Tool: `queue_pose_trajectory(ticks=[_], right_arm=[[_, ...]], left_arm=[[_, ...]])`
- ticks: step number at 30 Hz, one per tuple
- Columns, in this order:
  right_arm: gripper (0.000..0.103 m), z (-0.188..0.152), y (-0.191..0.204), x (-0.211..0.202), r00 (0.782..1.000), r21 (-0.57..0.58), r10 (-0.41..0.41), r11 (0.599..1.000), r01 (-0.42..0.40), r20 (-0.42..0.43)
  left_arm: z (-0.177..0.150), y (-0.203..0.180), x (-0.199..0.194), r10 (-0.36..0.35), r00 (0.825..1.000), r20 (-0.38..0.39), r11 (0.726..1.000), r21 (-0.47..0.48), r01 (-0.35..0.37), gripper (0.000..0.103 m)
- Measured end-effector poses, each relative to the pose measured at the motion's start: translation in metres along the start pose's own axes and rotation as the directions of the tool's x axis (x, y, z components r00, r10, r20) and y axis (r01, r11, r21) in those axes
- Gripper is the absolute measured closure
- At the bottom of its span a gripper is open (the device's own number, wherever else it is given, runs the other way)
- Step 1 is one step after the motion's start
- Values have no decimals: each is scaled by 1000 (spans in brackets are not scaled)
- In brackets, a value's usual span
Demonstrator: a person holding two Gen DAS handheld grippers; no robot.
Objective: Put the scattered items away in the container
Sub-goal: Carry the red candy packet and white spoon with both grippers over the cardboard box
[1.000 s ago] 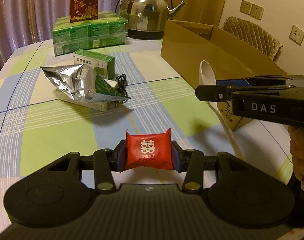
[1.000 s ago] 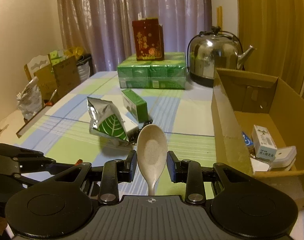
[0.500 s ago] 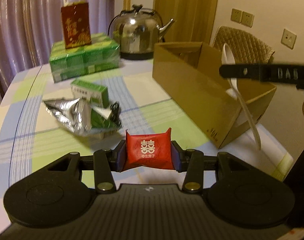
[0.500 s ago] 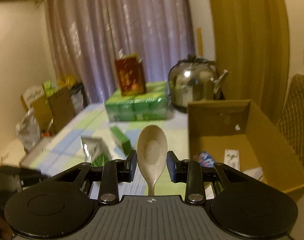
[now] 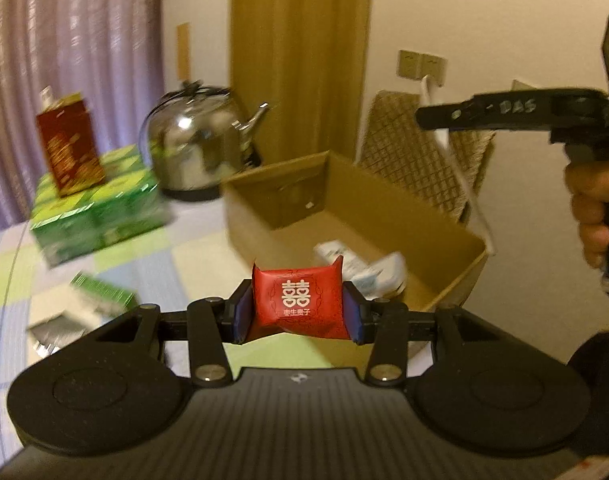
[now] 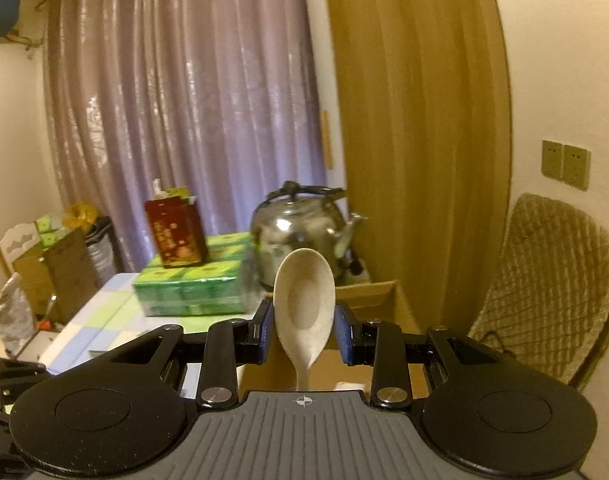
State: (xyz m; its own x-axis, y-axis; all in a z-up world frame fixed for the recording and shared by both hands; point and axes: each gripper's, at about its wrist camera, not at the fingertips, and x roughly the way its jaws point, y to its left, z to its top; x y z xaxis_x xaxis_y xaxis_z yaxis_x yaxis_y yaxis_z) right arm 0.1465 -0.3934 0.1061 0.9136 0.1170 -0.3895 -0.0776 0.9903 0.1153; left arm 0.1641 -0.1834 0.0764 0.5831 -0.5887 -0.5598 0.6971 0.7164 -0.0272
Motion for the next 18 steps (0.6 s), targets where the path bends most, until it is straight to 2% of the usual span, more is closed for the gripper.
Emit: queue_pose_trajectory(ticks=[6,18], right_arm=[[74,-4,-26,21,1000,10,5,1000,-5,-30],[74,-24,-64,65,992,26,17,1000,-14,-126]], left_arm=[[26,-29,42,-51,999,4,997,56,50,63],[18,-51,104,-89,993,-75,986,135,99,63]])
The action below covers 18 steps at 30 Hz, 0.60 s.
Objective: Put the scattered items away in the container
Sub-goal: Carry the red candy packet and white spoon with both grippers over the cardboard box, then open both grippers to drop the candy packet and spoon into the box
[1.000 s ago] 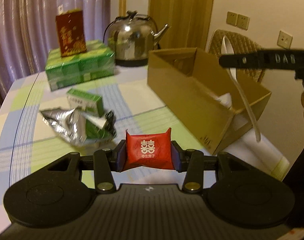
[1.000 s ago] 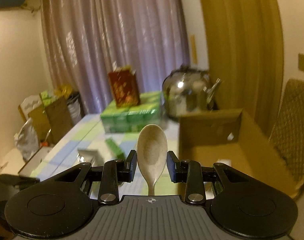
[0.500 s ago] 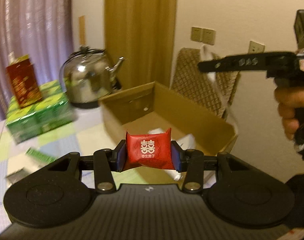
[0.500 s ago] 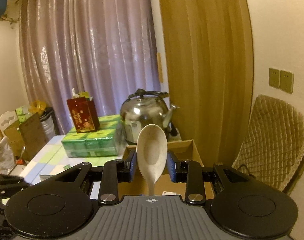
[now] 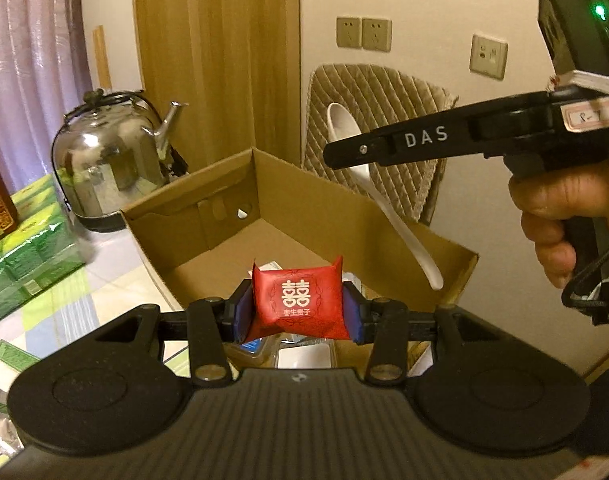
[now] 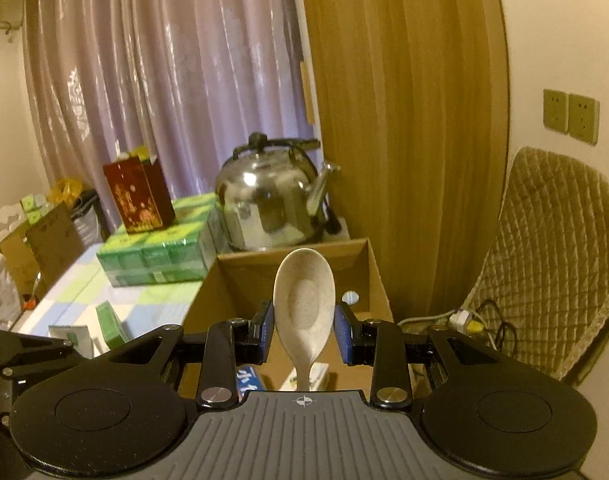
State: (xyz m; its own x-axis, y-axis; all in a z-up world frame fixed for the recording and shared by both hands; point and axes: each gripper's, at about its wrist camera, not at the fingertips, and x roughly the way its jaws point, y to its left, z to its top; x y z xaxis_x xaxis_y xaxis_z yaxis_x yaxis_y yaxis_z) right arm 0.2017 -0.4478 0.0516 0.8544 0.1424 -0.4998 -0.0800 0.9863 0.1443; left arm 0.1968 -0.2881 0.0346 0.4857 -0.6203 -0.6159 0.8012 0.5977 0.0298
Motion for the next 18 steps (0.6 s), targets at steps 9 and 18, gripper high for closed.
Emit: queue_pose_trajectory(ticks=[9,18], right_arm=[[74,-17,-4,27,996,-20,29,999,-31,-83],[74,-38,-6,52,987,-41,24,999,-31,-161]], left_arm=[[-8,-2,27,-12,999,-50,1000,28,14,63],[-17,4,44,-16,996,-93,1000,18,17,63]])
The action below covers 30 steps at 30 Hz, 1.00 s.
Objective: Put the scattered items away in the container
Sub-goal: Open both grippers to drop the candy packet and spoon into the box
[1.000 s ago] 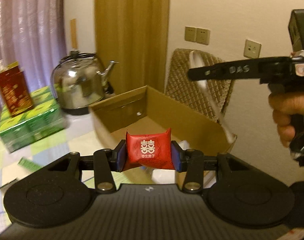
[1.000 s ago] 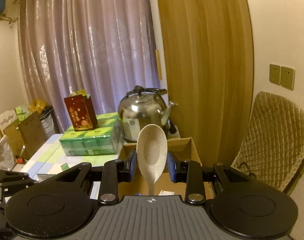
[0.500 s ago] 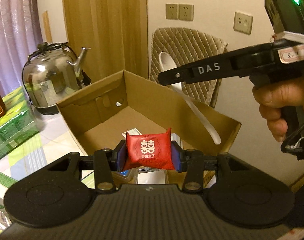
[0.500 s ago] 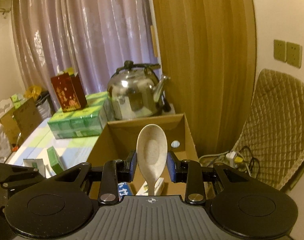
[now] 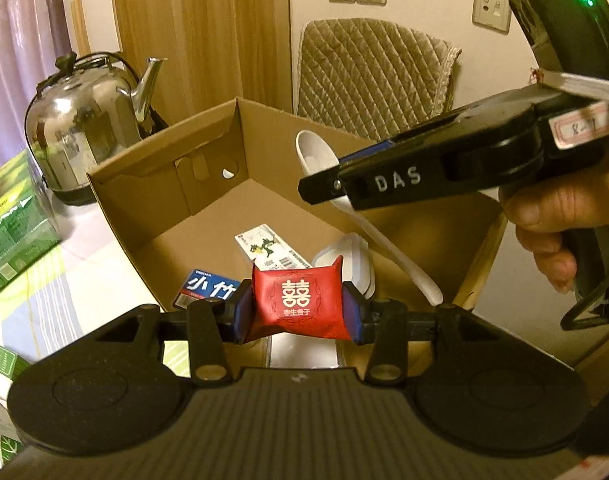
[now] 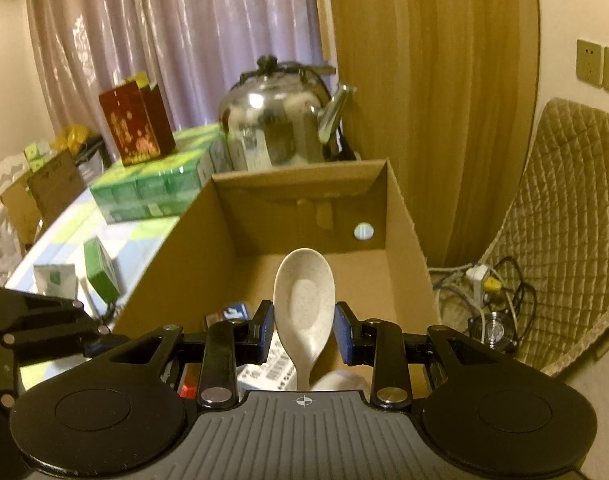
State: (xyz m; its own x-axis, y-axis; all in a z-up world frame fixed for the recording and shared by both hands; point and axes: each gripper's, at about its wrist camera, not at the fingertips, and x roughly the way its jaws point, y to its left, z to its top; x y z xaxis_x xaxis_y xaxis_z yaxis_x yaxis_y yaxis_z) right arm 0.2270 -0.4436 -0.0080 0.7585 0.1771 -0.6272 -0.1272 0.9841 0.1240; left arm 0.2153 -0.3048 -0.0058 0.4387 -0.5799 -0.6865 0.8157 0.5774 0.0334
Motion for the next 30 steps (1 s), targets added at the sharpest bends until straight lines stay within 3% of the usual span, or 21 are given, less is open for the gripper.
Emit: queue_pose_trajectory(ticks=[13,30], right_arm=[[74,-10,2,11,999,-19,1,1000,-2,-35],[73,-12,5,12,999,-22,3,1000,-4,-42]], left_arm=[[-5,1,11,3,1000,-24,1000,-4,-3,61],[-6,1,-5,18,1000,15,1000,0,-18,55]])
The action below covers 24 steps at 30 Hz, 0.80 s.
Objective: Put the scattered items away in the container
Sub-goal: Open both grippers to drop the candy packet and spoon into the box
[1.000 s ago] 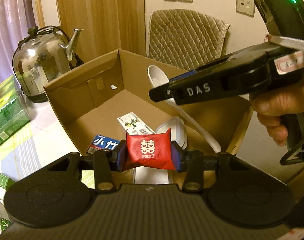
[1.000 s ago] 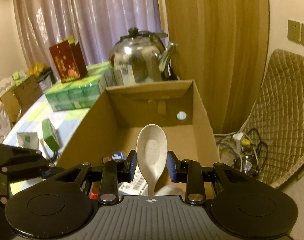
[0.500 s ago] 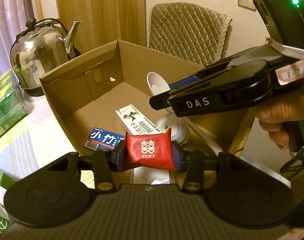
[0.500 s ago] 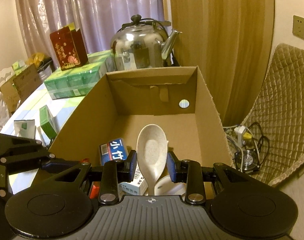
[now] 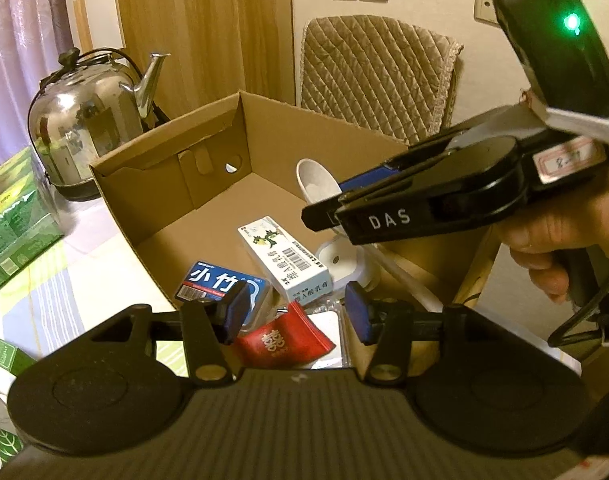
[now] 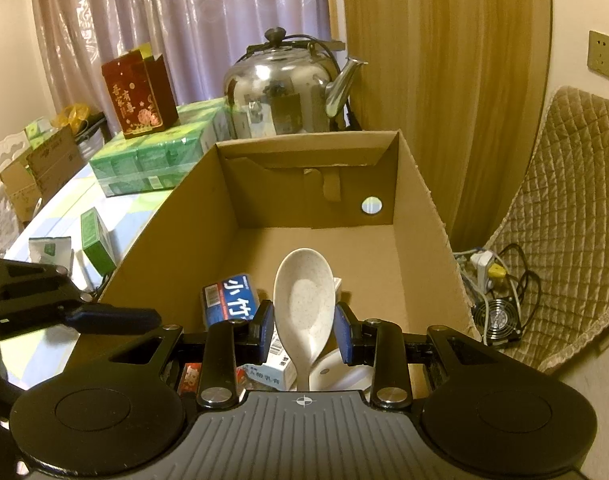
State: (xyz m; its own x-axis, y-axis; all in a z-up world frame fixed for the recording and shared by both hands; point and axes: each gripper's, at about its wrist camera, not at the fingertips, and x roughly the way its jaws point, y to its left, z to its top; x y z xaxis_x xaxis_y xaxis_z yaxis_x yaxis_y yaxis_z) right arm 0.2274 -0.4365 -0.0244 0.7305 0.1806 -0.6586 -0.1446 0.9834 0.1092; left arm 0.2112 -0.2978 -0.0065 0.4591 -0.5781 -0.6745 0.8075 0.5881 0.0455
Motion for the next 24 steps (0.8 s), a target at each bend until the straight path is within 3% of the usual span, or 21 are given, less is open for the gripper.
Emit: queue_pose_trajectory(ticks=[12,14,16,24], right_arm=[[73,-2,3,-5,1000,11,4,1000,-4,2],[68,-1,3,-7,1000,12,0,1000,0,9],[46,-1,3,-10,1000,16,-4,1000,3,18],[40,3,13,-24,999,2,-16,1000,16,33]], left_arm=[[0,4,-14,4,1000,16,1000,-14,-4,53],[-2,4,-16,7,1000,20,1000,-20,-7,53],[-3,6,-19,9,1000,22,1000,-26,-8,53],[-5,11,-37,25,999,45,999,-45,-23,48]])
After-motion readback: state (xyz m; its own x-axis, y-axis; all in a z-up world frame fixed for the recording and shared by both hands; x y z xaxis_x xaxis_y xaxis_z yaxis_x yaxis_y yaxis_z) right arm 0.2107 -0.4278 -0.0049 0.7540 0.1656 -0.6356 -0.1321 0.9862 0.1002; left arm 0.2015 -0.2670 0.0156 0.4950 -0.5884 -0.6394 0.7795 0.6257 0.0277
